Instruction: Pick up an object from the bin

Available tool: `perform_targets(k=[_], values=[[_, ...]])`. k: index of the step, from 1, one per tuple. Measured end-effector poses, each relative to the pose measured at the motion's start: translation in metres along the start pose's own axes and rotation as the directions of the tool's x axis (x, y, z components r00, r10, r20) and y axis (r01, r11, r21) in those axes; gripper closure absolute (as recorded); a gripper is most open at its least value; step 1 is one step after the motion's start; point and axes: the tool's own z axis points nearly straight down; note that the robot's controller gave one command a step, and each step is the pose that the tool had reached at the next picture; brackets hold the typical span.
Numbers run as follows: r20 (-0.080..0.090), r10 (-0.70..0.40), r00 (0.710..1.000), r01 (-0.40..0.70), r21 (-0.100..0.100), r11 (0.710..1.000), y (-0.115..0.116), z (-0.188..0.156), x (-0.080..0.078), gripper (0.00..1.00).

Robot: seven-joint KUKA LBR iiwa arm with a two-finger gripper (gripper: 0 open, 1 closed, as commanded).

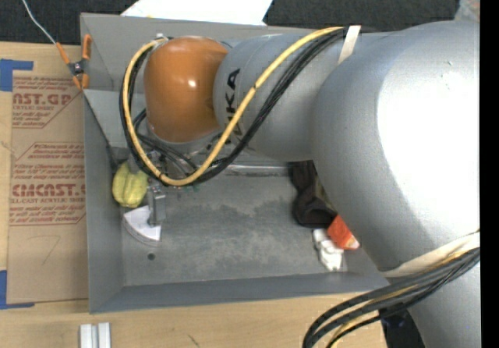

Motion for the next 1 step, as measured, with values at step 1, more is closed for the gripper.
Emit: perform_targets(k=[1], values=[[0.003, 0.008, 1.0, -0.008, -0.001, 1.0, 0.0009, -0.0255, -0.002, 0.0]])
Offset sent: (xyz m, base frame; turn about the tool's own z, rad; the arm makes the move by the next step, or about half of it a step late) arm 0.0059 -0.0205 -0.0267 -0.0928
